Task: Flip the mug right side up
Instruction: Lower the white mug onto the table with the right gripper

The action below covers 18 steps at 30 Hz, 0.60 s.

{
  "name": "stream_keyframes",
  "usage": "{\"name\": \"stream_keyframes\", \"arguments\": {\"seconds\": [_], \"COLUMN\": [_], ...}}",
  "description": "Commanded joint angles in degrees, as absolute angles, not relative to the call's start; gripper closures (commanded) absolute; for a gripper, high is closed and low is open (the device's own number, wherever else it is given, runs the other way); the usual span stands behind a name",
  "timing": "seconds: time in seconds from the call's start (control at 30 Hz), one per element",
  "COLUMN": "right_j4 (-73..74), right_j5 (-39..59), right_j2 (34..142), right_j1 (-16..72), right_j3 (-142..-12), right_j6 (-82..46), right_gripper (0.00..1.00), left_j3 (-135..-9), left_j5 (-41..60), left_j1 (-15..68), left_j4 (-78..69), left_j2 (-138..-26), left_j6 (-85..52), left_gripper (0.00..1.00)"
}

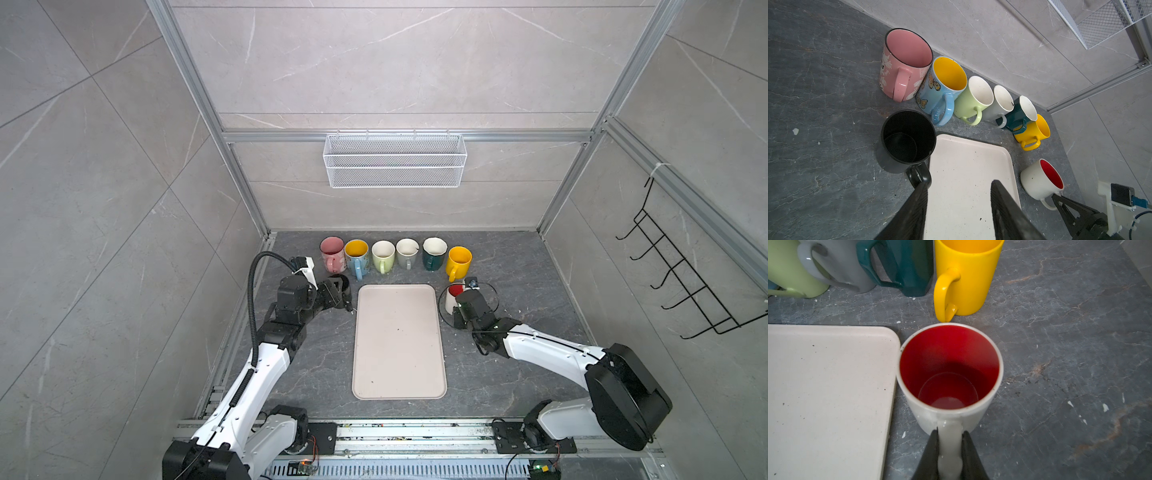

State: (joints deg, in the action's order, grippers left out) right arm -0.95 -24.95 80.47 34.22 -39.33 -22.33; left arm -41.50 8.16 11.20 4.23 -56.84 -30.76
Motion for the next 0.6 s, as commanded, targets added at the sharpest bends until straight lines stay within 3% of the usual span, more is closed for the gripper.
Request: {"name": "stream_keyframes", "arguments": {"seconds": [0.0, 0.23, 0.57], "right_j4": [-2.79, -3.63, -5.66], "right_j5": [-25.17, -26.08, -27.40], "right_j2": [79.64, 78.51, 78.21], "right_j1": [35.19, 36.54, 38.05], "right_j3": [-37.75, -36.70, -37.05], "right_j6": [-24.38, -25.74, -27.06], "right_gripper": [0.86, 0.83, 0.69], "left_j3": [-41.14, -40.78, -40.63], "left_j5": [7.61, 7.25, 7.56], "left_j1": [10.81, 10.81, 10.81], "left_j4": [2.00, 2.15, 2.70], "left_j2": [-55.27, -54.75, -54.19], "left_j6": [-29.80, -29.63, -29.67], "left_gripper": [0.48, 0.48, 0.48]}}
